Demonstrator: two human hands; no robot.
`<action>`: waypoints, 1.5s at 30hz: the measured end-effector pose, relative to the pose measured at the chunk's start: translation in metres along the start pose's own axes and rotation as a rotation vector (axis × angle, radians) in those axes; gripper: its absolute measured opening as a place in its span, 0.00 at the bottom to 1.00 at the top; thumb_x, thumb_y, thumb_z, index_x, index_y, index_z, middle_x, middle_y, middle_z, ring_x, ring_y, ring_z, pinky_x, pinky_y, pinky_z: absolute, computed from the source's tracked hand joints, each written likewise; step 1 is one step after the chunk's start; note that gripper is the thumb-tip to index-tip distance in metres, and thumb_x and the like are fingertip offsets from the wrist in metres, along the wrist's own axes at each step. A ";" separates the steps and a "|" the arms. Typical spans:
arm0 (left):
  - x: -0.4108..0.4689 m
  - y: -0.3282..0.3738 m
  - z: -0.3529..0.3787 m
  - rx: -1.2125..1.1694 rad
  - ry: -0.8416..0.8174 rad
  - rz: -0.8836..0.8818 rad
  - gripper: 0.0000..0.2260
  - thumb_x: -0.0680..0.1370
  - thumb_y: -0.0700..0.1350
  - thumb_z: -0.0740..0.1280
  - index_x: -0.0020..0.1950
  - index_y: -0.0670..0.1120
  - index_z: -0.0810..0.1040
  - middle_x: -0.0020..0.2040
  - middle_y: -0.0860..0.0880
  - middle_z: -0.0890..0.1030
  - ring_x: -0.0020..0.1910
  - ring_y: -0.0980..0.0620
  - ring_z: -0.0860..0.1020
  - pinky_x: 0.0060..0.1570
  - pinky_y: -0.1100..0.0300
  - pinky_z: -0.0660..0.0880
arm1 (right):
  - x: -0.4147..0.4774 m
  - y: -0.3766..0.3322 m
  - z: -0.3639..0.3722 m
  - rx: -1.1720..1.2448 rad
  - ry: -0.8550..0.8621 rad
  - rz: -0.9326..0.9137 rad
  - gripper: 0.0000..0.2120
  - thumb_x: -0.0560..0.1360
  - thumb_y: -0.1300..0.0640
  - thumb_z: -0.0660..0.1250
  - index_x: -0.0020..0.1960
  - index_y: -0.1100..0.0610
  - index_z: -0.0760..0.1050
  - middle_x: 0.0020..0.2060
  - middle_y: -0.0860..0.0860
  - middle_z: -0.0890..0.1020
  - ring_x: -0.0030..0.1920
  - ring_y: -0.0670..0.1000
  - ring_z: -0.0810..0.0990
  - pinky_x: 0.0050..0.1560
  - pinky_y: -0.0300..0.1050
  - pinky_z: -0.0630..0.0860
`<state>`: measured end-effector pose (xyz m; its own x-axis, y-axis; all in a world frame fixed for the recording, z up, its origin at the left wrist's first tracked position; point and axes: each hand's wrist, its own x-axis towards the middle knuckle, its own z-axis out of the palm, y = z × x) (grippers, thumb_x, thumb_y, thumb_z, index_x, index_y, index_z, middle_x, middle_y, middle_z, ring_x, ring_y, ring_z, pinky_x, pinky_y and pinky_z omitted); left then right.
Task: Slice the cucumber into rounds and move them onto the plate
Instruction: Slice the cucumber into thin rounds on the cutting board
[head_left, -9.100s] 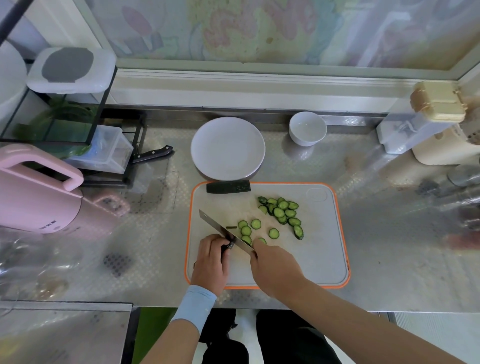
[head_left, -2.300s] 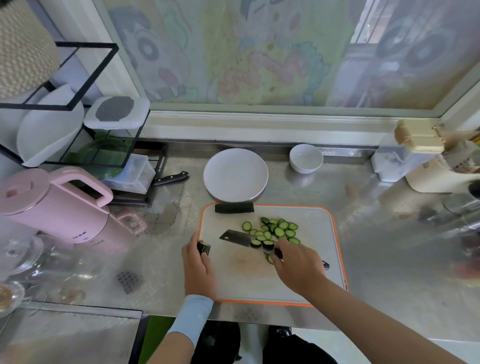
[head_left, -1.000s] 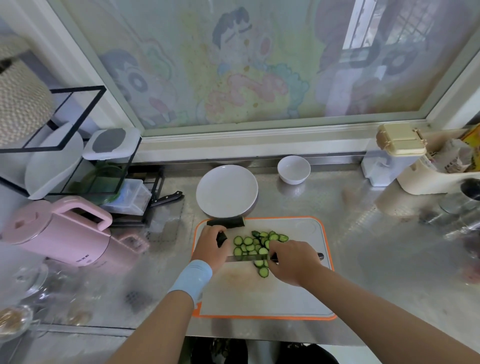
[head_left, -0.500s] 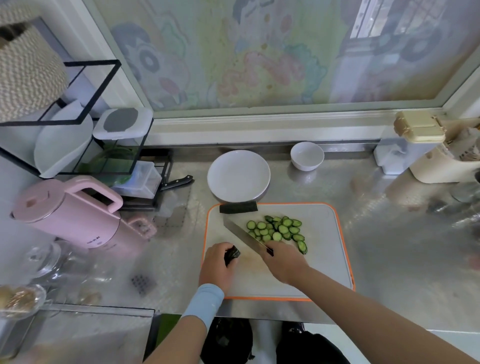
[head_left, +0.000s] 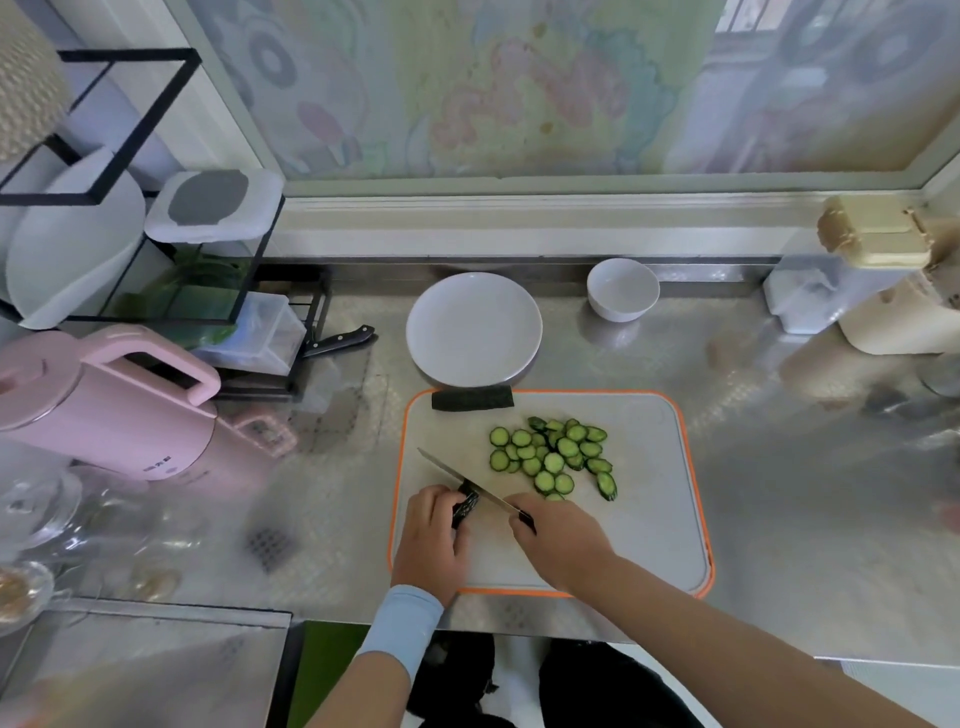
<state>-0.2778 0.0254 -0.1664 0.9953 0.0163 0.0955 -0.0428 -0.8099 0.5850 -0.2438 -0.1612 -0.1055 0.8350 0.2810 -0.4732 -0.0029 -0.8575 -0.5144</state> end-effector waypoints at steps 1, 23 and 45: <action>0.000 -0.001 0.001 0.003 0.016 0.011 0.11 0.73 0.41 0.66 0.56 0.46 0.75 0.55 0.51 0.72 0.55 0.51 0.71 0.58 0.71 0.62 | 0.000 -0.001 0.002 -0.008 0.002 -0.004 0.16 0.82 0.48 0.54 0.68 0.42 0.70 0.47 0.49 0.82 0.49 0.54 0.79 0.45 0.46 0.76; 0.011 -0.010 0.001 -0.015 0.043 0.082 0.08 0.75 0.45 0.63 0.52 0.44 0.76 0.48 0.48 0.77 0.48 0.50 0.72 0.50 0.68 0.65 | -0.023 -0.022 0.009 -0.178 0.126 -0.072 0.19 0.84 0.50 0.49 0.74 0.44 0.62 0.40 0.50 0.78 0.40 0.55 0.78 0.38 0.48 0.73; 0.012 -0.010 0.001 -0.058 0.008 0.012 0.11 0.75 0.47 0.61 0.54 0.45 0.77 0.53 0.50 0.77 0.52 0.50 0.74 0.51 0.67 0.69 | -0.003 -0.027 -0.003 -0.199 0.046 -0.016 0.11 0.82 0.55 0.51 0.59 0.52 0.70 0.32 0.50 0.72 0.34 0.57 0.73 0.29 0.44 0.65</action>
<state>-0.2652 0.0332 -0.1718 0.9940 0.0123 0.1091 -0.0596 -0.7744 0.6299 -0.2450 -0.1403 -0.0880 0.8582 0.2795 -0.4305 0.1155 -0.9224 -0.3685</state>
